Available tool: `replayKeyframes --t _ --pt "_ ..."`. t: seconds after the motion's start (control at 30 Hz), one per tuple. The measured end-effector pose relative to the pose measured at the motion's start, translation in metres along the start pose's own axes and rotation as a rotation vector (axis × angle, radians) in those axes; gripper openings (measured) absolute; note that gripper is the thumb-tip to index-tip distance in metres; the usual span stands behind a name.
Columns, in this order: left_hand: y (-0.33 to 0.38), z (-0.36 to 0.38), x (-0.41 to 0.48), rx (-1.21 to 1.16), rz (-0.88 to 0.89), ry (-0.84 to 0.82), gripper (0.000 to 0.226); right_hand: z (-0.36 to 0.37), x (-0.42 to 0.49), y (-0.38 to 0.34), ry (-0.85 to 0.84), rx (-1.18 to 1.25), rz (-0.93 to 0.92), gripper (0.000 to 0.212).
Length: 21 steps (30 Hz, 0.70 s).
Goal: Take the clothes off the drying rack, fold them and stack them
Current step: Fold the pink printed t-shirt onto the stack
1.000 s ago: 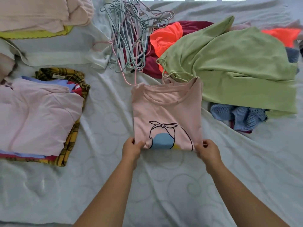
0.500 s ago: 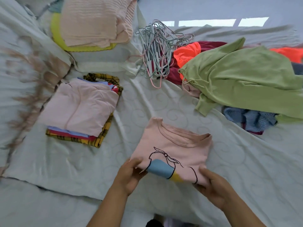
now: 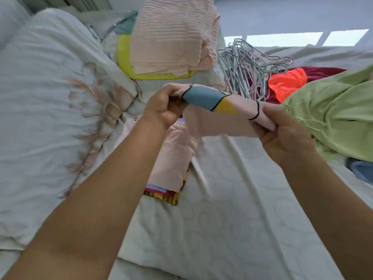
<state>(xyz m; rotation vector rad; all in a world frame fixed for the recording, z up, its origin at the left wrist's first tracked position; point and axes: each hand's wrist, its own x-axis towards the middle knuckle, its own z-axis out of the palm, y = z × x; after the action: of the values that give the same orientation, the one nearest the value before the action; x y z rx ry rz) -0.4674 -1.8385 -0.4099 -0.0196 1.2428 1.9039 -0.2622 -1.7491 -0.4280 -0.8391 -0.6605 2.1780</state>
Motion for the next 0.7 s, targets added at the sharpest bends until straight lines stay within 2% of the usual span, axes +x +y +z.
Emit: replayKeyframes --t 0.1,0.23,0.33,0.43,0.53,0.63,0.7 --pt "0.056 -0.042 0.008 -0.045 0.092 -0.037 0.022 0.054 0.005 0.030 -0.107 -0.005 -0.037 0.008" --pt "0.074 -0.140 0.004 -0.020 0.061 0.106 0.022 0.076 -0.002 0.114 -0.102 -0.103 0.085 0.013" --pt "0.044 -0.215 -0.005 -0.005 -0.054 0.329 0.024 0.055 -0.011 0.199 0.026 -0.366 0.298 0.013" --pt "-0.003 -0.279 -0.014 0.022 -0.266 0.584 0.027 0.024 -0.018 0.262 0.124 -0.588 0.506 0.019" --pt "-0.023 -0.312 -0.009 0.026 -0.322 0.685 0.034 0.011 -0.016 0.279 0.148 -0.641 0.561 0.015" --pt "-0.016 -0.311 0.000 -0.022 -0.230 0.636 0.052 0.011 -0.012 0.276 0.092 -0.648 0.511 0.015" --pt "-0.011 -0.306 -0.001 -0.022 -0.182 0.642 0.044 0.013 -0.017 0.273 0.066 -0.622 0.512 0.018"
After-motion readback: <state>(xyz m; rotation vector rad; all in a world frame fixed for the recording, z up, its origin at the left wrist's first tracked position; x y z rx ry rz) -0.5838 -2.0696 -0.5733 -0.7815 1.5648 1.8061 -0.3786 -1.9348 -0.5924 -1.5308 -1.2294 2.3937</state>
